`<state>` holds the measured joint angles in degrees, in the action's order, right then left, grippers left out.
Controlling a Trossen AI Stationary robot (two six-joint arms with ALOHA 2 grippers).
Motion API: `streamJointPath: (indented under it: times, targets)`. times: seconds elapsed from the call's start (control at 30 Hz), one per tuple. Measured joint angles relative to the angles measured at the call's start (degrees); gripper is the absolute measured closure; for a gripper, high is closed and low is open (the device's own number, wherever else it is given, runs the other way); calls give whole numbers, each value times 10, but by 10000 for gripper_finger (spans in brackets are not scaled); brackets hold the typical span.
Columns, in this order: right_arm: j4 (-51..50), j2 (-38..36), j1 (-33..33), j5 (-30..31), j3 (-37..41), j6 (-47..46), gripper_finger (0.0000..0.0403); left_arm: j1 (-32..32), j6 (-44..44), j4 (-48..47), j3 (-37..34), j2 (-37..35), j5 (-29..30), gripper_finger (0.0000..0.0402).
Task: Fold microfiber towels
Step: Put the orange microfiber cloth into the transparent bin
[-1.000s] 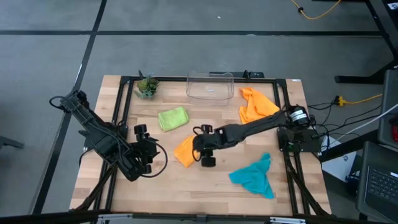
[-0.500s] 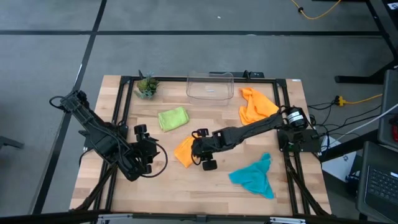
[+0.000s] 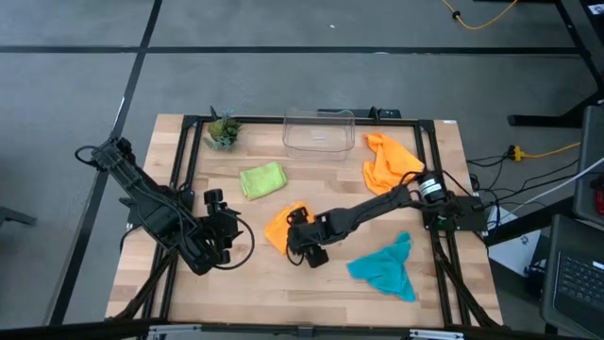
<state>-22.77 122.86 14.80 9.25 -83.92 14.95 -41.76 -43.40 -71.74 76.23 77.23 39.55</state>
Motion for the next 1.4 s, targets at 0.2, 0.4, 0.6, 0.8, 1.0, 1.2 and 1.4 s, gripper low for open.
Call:
streamJointPath:
  times: [0.2,0.4,0.6,0.8,1.0,1.2,1.4]
  targets:
    - [7,27,-11,16,-4,12,92,0,0,2,0,0,0,188]
    - [4,33,-55,-87,-3,-40,117,0,0,5,0,0,0,188]
    - [15,35,-82,-79,-3,-59,180,0,0,7,0,0,0,188]
    - [19,36,-76,-43,-2,-76,305,0,0,7,0,0,0,188]
    - [21,36,-66,-32,-2,-124,382,0,0,7,0,0,0,188]
    - [8,21,-52,-5,-12,-134,382,0,0,7,0,0,0,188]
    - [-31,5,-46,-15,-68,-113,382,-2,-3,9,0,0,-5,188]
